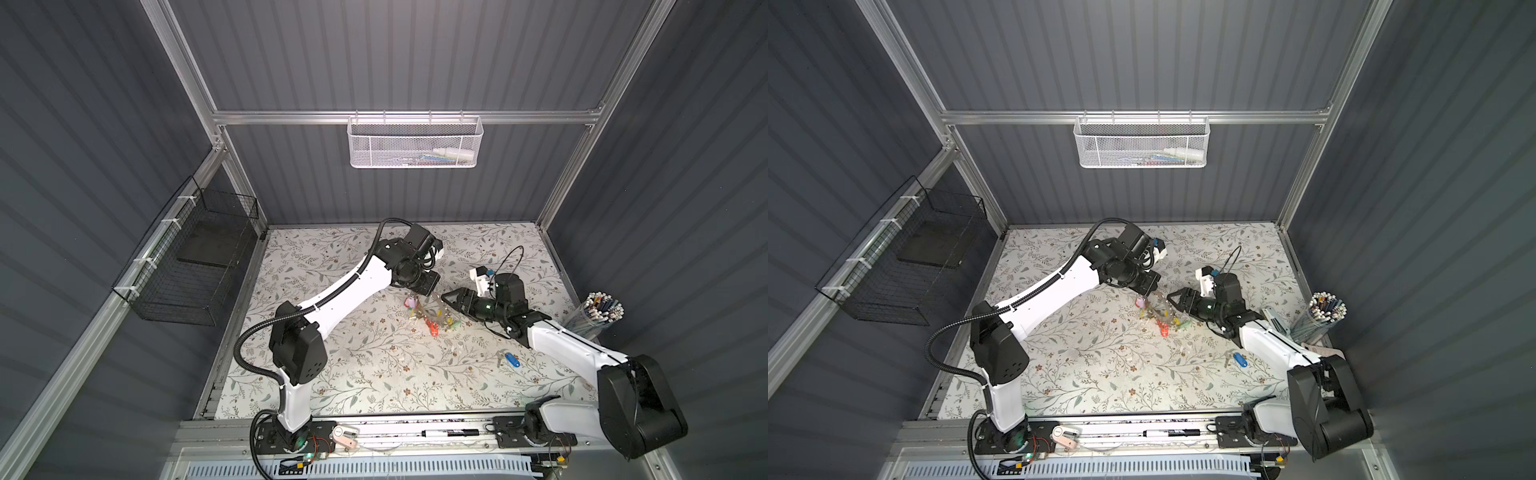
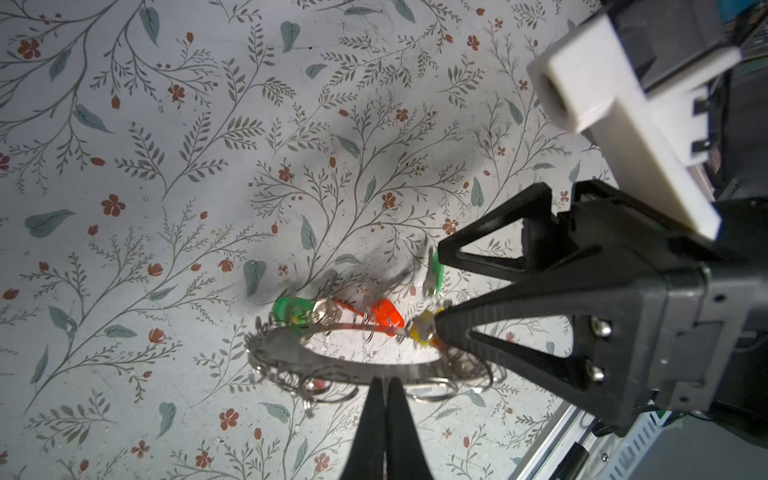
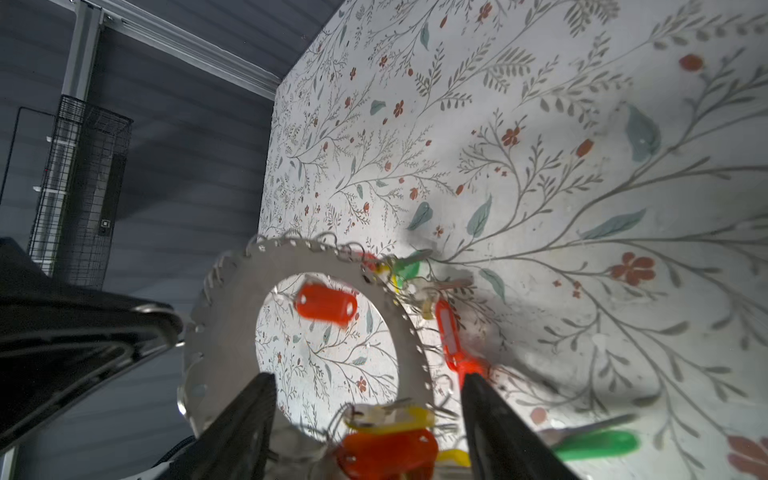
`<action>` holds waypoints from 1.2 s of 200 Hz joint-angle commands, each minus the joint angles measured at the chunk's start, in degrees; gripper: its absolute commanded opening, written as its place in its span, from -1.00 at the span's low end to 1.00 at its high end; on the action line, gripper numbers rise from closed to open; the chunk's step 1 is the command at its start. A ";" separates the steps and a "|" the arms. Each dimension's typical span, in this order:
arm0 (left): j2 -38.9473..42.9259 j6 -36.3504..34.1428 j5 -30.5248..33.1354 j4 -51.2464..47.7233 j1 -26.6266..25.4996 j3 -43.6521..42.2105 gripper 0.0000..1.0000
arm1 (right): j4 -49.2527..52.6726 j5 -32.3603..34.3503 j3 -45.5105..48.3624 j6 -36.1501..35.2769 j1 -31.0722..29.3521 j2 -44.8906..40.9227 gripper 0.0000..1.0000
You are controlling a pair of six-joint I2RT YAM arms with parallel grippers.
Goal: Put the keys on the keyring
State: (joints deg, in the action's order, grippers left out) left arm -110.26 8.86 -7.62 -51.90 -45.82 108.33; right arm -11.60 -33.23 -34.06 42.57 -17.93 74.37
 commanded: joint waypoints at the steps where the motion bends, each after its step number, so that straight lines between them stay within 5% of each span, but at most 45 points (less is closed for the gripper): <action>1: -1.43 1.02 1.86 -1.28 -0.30 5.30 -1.00 | -3.04 -0.26 2.52 2.42 -2.41 -0.05 0.32; 65: -0.68 2.38 -2.95 3.15 -0.32 2.09 -1.00 | -10.62 -0.59 3.39 4.55 -6.26 3.12 0.37; 146: 2.63 2.04 -7.08 9.80 -0.32 -9.83 -1.00 | -5.79 1.27 6.61 2.90 6.07 -5.98 0.43; 188: 5.21 7.58 -4.62 14.36 0.09 -18.45 -1.00 | -1.30 1.97 5.44 0.76 6.08 -8.10 0.43; 220: 8.13 12.28 -8.53 20.52 2.30 -28.97 -1.00 | -1.68 1.77 6.24 0.34 6.07 -7.09 0.43; 240: 7.67 12.43 -7.74 18.80 3.34 -28.53 -1.00 | -2.16 1.62 6.45 0.52 6.07 -6.54 0.43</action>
State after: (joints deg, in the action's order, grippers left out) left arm -103.35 18.33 -14.28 -34.50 -44.34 80.49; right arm -14.52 -31.73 -28.08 44.29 -11.77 67.13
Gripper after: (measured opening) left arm 0.050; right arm 0.715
